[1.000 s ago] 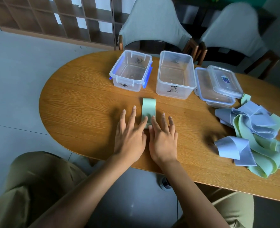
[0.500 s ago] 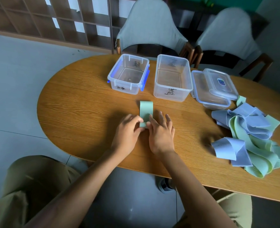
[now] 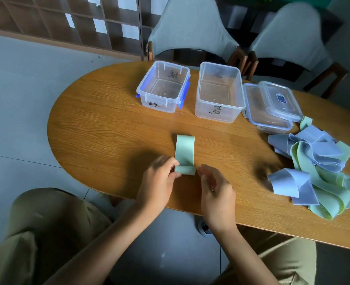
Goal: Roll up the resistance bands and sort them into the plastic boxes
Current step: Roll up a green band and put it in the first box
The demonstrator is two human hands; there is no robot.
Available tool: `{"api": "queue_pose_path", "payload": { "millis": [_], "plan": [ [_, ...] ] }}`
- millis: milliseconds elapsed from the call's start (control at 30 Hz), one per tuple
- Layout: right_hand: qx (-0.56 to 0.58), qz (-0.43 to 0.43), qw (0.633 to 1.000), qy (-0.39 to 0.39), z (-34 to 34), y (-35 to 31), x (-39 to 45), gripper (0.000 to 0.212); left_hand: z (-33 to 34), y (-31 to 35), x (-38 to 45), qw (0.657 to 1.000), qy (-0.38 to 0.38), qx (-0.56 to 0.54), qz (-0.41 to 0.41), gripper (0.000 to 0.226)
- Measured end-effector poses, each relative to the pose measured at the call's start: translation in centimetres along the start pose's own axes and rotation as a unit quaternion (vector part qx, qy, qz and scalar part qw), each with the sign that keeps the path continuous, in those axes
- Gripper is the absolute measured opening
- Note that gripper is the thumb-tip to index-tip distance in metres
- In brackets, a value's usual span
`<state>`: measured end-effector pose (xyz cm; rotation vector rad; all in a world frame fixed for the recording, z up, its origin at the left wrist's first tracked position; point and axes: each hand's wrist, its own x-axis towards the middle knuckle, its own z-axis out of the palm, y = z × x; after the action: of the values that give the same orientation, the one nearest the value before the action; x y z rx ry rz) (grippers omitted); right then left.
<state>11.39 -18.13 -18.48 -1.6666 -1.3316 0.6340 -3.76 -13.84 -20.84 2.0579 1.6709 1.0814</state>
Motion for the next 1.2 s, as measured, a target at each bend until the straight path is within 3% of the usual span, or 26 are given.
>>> {"api": "queue_pose_path", "payload": {
  "millis": [167,433,633,867,1067,1200],
  "plan": [
    [0.025,0.025,0.999,-0.023,-0.1,-0.6,-2.3,0.029,0.1,0.9,-1.7,1.0,0.009,-0.01,-0.016,0.025],
    [-0.002,-0.01,1.0,-0.019,0.4,-0.9,-2.8,0.035,-0.2,3.3,-3.3,0.982,0.052,-0.115,-0.14,0.047],
    [-0.062,-0.056,0.996,-0.028,0.4,-0.3,-3.0,0.041,-0.8,4.2,-4.3,0.977,0.04,-0.123,-0.171,0.053],
    [-0.214,-0.189,0.957,-0.061,0.2,1.3,-2.5,0.05,-1.0,3.0,-4.3,0.989,0.012,-0.1,-0.111,0.063],
    [-0.27,-0.176,0.945,-0.063,0.9,1.4,-1.1,0.049,-0.7,1.6,-3.8,0.999,-0.02,0.022,0.022,0.063],
    [-0.277,-0.158,0.946,-0.061,1.3,1.2,0.2,0.047,-0.4,0.9,-2.9,0.993,-0.021,0.103,0.047,0.062]
  ]
}}
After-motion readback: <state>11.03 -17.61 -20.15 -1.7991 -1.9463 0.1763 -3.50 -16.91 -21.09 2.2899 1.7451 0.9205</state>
